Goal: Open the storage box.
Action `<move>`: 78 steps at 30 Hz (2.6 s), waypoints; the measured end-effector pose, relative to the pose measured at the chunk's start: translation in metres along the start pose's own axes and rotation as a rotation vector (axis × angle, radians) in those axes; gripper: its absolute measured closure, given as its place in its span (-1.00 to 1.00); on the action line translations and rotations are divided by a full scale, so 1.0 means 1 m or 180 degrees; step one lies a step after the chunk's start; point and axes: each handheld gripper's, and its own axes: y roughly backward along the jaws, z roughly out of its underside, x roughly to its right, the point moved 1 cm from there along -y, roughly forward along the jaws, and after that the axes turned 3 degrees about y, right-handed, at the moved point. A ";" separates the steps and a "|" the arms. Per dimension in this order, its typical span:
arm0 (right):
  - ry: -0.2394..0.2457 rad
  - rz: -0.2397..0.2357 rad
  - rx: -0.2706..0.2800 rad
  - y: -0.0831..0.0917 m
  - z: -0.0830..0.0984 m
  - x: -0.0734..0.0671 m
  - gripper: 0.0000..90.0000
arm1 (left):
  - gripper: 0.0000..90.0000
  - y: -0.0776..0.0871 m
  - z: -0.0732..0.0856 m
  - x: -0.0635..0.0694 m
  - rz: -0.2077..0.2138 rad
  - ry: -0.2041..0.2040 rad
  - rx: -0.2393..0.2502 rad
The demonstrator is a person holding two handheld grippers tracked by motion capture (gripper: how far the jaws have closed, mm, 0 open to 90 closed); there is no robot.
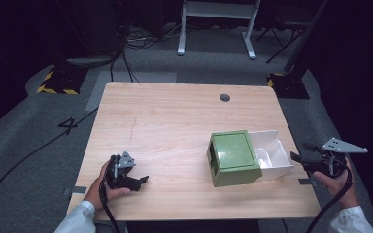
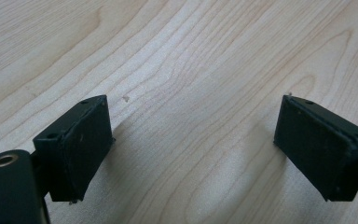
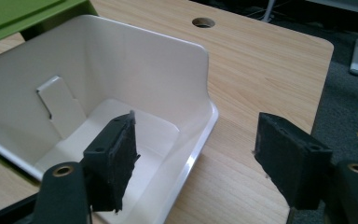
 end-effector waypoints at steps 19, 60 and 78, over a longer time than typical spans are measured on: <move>-0.0003 0.0094 0.0134 0.024 0.016 -0.018 -0.48 | -0.75 0.000 0.000 0.000 0.0002 0.0000 0.0001; 0.0189 -0.0129 -0.0534 -0.024 0.079 -0.040 -0.60 | -0.75 0.000 0.000 0.000 0.0009 0.0005 0.0006; -0.0007 -0.0187 -0.0609 -0.032 0.086 -0.036 -0.65 | -0.75 0.000 0.000 0.000 0.0009 0.0003 0.0007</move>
